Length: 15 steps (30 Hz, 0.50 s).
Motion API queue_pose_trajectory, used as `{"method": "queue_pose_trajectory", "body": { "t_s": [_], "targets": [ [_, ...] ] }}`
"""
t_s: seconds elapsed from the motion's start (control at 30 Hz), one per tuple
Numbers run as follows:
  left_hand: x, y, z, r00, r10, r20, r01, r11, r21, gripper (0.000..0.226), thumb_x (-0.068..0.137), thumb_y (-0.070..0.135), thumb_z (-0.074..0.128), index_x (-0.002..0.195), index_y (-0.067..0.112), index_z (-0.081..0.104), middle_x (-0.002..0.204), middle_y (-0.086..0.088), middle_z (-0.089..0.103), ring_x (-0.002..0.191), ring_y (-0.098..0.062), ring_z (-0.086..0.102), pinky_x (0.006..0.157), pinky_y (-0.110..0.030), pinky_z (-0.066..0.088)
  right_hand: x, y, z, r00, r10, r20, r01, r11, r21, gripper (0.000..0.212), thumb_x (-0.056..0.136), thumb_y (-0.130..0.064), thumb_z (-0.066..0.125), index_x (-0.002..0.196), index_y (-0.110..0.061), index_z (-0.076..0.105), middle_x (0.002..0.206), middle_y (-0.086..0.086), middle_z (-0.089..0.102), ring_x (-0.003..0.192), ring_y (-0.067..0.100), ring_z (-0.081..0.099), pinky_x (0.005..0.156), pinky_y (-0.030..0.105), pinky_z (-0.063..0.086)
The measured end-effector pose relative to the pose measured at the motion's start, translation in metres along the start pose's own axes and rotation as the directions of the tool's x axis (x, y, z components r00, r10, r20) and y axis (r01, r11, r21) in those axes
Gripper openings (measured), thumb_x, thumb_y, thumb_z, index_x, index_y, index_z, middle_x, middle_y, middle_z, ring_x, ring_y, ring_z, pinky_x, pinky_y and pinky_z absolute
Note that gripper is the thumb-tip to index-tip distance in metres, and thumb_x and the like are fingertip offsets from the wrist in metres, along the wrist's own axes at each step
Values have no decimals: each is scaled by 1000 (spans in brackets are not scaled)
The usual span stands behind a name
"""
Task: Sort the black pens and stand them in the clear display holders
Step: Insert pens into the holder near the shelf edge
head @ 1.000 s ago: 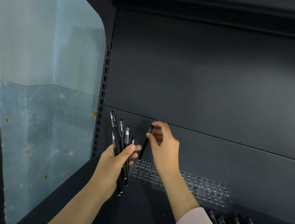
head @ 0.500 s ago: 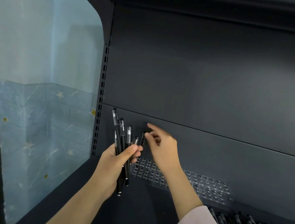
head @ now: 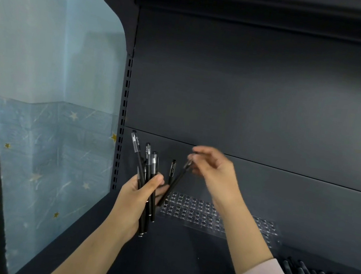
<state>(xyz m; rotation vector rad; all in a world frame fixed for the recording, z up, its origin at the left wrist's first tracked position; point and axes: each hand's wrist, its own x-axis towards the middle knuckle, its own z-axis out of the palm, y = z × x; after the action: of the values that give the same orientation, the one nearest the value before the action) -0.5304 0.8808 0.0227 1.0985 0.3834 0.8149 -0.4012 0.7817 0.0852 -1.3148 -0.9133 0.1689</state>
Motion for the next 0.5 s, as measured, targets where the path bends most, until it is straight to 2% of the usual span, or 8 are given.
{"method": "queue_pose_trajectory", "body": {
  "t_s": [0.07,0.17,0.27,0.37,0.5],
  "targets": [
    [1,1,-2,1000,10,-20,-10,1000,-3,23,90,25,66,108,12,62,93,-6,76,90,-25,74,79,-38,56,4,0,-9,981,-134,-138,126,990,-70,17,91,-7,62,99,-22,63,93,4,73,90,16,69,82,31,54],
    [-2,2,-1,1000,9,-26,-8,999,48,23,91,28,65,112,18,64,89,-4,75,72,-18,69,65,-31,53,2,2,-14,941,-266,-211,219,950,-223,16,92,-7,59,99,-22,61,93,-5,71,88,5,65,79,17,50],
    [-4,2,0,1000,-15,3,15,998,64,20,95,19,60,115,17,63,94,-4,76,67,-12,63,60,-28,49,-3,8,-8,935,-308,-174,247,920,-304,17,92,-4,59,100,-19,61,93,-6,69,86,-1,63,73,8,46],
    [-4,1,0,999,-13,40,9,994,107,21,98,15,57,117,9,57,101,-1,76,69,-9,65,62,-26,49,-3,20,-2,941,-320,-112,258,890,-377,17,92,-4,59,100,-19,62,92,-11,67,85,-2,63,76,9,48],
    [-3,1,-1,999,14,49,-20,992,128,22,97,16,58,117,7,58,102,0,76,72,-7,66,62,-21,51,0,27,2,936,-342,-84,273,856,-438,17,92,-5,59,103,-18,64,91,-13,66,86,-4,62,76,7,47]
  ]
}}
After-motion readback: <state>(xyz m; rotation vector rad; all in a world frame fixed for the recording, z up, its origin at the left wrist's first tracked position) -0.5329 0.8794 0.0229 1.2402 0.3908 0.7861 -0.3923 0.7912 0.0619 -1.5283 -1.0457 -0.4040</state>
